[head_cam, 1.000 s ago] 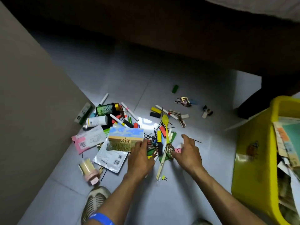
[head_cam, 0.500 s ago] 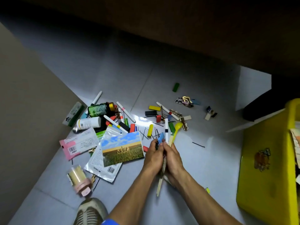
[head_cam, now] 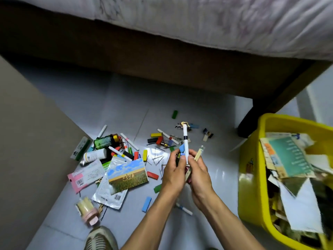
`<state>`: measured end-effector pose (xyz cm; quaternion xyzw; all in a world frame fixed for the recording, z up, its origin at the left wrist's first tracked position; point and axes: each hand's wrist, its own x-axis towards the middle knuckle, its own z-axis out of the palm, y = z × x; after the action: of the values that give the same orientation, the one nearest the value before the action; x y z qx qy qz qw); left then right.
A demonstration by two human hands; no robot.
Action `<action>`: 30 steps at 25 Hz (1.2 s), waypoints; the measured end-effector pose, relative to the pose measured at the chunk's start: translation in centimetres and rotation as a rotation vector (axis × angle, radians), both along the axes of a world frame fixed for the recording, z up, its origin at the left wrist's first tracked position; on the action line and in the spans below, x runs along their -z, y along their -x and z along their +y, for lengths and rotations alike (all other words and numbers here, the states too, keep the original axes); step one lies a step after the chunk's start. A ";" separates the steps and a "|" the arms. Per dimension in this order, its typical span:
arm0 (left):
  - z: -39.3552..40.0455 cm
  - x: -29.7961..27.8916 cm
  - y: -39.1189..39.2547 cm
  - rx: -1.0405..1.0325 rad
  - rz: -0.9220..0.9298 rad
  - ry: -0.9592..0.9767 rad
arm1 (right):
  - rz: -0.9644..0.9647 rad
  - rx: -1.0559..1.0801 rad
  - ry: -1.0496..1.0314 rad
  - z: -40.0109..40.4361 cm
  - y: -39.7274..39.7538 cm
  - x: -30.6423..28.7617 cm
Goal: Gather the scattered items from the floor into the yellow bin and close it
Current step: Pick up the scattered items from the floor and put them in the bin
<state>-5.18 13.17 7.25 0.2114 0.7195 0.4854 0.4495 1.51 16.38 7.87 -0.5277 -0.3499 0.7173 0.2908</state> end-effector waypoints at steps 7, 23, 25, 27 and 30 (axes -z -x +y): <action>5.4 -10.2 -11.0 0.230 0.015 -0.214 | 0.042 0.217 -0.245 4.2 -11.7 -9.6; 5.9 -5.3 -14.5 0.447 0.285 -0.065 | -1.155 -0.609 -0.703 8.0 -22.8 -3.8; 5.6 -4.5 -13.2 0.411 0.256 -0.047 | -1.251 -0.589 -0.671 9.0 -23.2 -3.6; 5.3 -4.1 -12.2 0.368 0.228 -0.041 | -1.279 -0.470 -0.768 8.9 -23.3 -4.1; 4.8 -3.8 -11.6 0.336 0.215 -0.045 | -1.408 -0.251 -0.806 6.4 -23.0 -5.3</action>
<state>6.44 17.93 11.05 0.3892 0.7068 0.3942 0.4399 24.46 22.77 13.17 -0.6661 -0.7378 0.0648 0.0881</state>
